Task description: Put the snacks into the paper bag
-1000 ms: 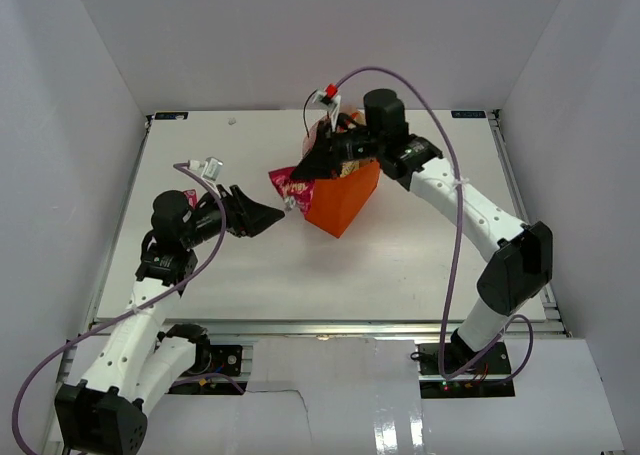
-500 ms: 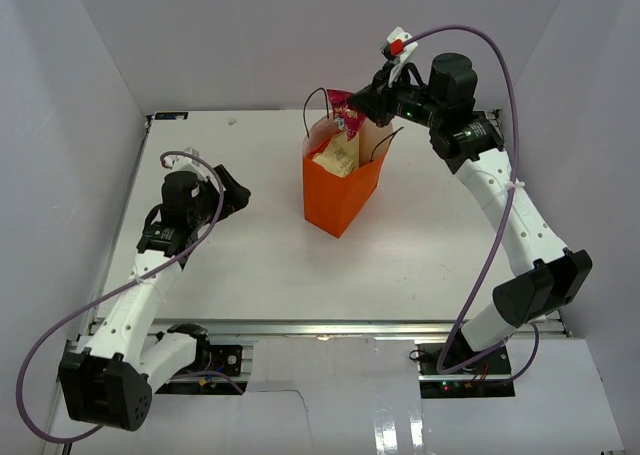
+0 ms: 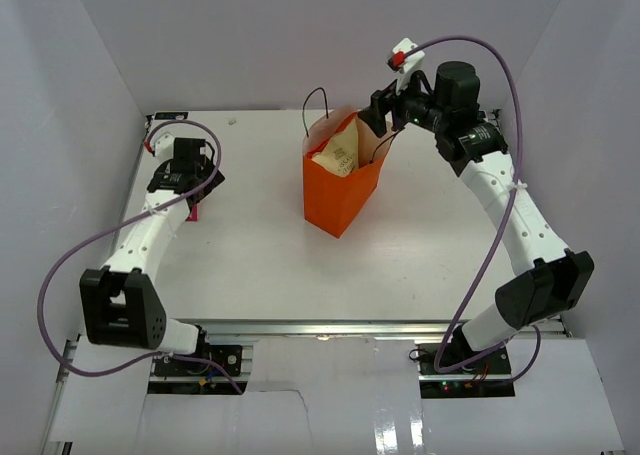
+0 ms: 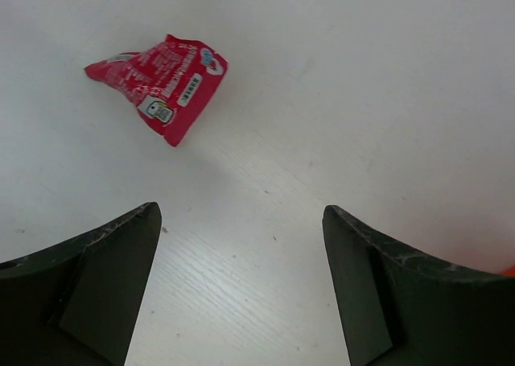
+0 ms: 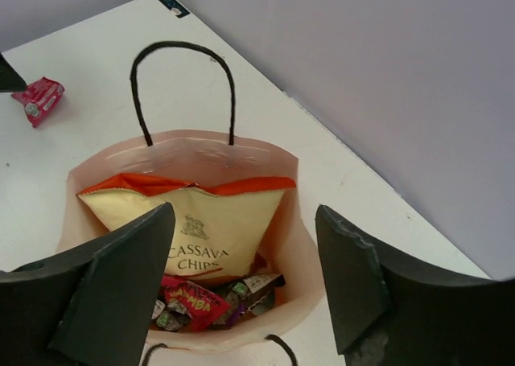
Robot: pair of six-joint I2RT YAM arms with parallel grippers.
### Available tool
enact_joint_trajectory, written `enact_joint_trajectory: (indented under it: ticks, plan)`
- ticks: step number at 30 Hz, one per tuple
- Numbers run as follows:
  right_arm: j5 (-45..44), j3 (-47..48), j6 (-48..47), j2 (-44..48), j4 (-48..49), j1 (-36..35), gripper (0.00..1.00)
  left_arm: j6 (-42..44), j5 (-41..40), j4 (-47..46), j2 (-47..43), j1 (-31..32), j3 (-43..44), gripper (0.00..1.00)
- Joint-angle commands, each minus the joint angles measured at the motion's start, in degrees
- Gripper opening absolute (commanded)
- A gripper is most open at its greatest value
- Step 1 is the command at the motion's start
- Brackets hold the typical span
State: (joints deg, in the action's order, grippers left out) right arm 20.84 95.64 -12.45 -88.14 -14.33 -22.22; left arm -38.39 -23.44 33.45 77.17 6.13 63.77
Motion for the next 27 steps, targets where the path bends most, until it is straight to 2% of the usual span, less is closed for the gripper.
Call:
enact_joint_trajectory:
  ticks: [1,3,11,18,22,26,27]
  plan:
    - [3.14,1.75,-0.03,3.41,1.32,3.14,0.78,-5.54,-8.19,9.42,7.19,-1.82,5.39,0.91]
    - [7.01,1.05,-0.47,4.9,1.32,5.42,0.82,-7.39,-9.25,12.86,13.6,-3.66,8.9,0.91]
    - [13.26,-6.95,-0.39,10.7,1.67,12.98,0.85,-5.91,-6.18,13.83,29.6,-10.08,18.66,0.93]
    - [16.25,-11.26,1.46,13.78,2.02,15.62,0.86,-2.13,-2.66,14.1,37.69,-11.93,26.05,0.95]
    - [17.39,-12.66,2.51,14.57,2.55,15.8,0.86,-0.55,-2.14,14.62,39.9,-12.98,27.02,0.96]
    - [17.65,-13.46,3.13,15.1,2.99,15.89,0.86,0.07,0.41,14.62,40.69,-14.56,25.97,0.91]
    - [17.66,-13.46,3.22,15.28,2.99,15.98,0.86,0.25,1.89,14.54,40.78,-15.09,25.79,0.81]
